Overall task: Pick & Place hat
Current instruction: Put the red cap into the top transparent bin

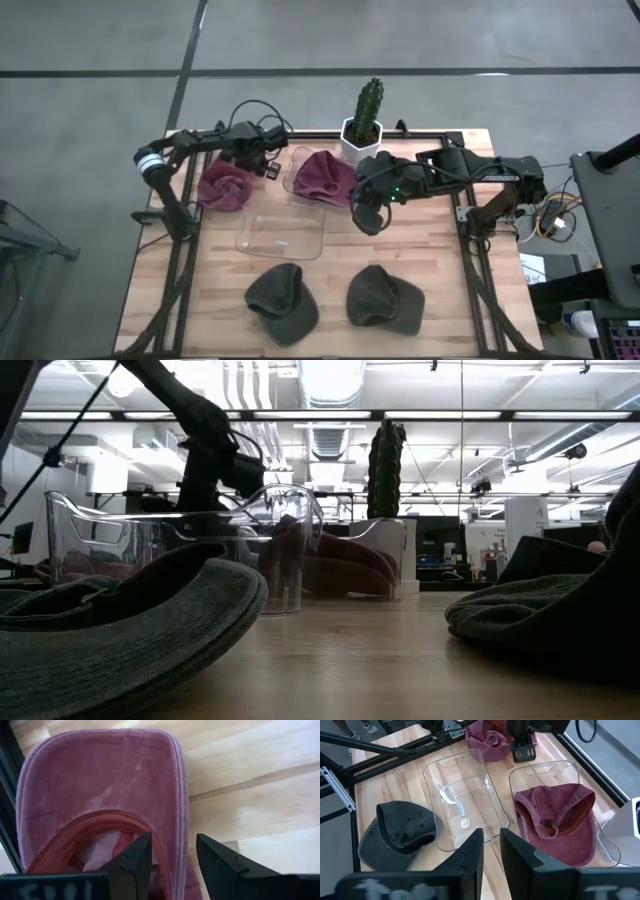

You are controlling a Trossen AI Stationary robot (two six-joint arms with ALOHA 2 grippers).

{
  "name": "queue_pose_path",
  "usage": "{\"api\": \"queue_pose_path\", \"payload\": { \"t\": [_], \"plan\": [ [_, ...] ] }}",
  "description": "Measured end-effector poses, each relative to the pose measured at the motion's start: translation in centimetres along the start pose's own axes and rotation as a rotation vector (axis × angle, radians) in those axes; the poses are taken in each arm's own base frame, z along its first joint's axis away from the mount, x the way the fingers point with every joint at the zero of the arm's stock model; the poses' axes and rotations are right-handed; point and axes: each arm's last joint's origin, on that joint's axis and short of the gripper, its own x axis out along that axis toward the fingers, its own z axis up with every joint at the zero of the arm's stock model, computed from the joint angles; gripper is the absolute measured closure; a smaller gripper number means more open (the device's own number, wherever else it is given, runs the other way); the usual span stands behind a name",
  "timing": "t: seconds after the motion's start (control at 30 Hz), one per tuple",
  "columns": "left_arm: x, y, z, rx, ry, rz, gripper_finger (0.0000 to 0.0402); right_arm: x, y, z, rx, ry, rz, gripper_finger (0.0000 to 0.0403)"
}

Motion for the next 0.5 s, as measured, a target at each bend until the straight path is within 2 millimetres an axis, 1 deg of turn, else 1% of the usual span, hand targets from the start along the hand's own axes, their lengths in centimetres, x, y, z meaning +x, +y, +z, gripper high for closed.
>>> {"api": "queue_pose_path", "payload": {
  "t": [0.2, 0.27, 0.33, 0.47, 0.5],
  "plan": [
    [1.4, -0.1, 0.4, 0.048, 0.038, 0.032, 0.0256, 0.0, 0.0, 0.0, 0.001, -0.002, 0.001, 0.0346],
    [1.8, 0.0, 0.6, 0.07, 0.054, 0.034, 0.0267, 0.0, 0.0, 0.0, 0.001, -0.004, 0.002, 0.0346],
    [2.0, 0.1, 0.6, 0.073, 0.08, 0.037, 0.0293, 0.0, 0.0, 0.1, 0.002, -0.008, 0.004, 0.0346],
    [2.1, 0.4, 0.5, 0.08, 0.098, 0.058, 0.038, 0.0, 0.0, 0.1, 0.003, -0.009, 0.005, 0.0346],
    [2.1, 0.4, 0.6, 0.082, 0.095, 0.065, 0.0387, 0.0, 0.0, 0.1, 0.003, -0.009, 0.005, 0.0346]
  ]
}}
